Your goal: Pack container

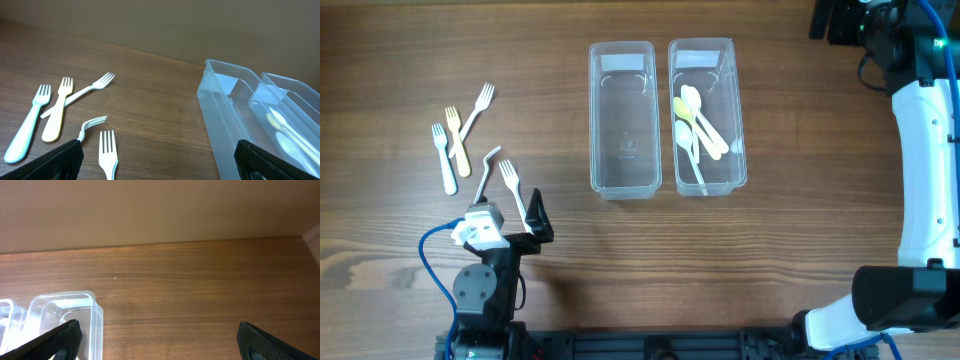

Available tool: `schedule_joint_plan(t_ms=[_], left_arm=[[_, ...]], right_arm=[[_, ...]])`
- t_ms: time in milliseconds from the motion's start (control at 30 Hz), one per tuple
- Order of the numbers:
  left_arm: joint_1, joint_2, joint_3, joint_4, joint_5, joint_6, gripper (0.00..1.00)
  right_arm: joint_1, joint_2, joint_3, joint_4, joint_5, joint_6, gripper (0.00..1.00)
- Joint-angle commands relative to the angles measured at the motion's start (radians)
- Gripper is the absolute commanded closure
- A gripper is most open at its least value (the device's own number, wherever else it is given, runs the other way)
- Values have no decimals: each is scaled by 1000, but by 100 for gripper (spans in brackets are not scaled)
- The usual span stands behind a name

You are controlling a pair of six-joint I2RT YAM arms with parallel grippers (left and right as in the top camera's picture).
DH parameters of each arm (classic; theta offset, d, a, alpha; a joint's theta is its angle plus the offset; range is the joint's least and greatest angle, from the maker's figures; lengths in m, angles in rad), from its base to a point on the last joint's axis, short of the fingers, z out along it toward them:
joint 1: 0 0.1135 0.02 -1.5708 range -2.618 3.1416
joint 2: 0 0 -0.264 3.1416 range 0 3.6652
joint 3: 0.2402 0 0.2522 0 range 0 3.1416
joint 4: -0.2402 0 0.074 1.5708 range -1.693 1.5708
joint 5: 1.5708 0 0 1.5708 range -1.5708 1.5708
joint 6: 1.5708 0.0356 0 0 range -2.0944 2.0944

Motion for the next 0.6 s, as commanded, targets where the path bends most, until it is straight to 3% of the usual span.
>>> schedule_joint_plan(t_ms=[0,400,567], left_arm=[[6,-1,-1,-3,-6,9,0],[6,-1,-1,22,-17,8,0],[6,-1,-1,8,67,2,0]], right_arm=[[-3,7,-5,2,18,-13,0],[-3,7,-5,2,18,-13,0],[-3,7,-5,2,18,-13,0]])
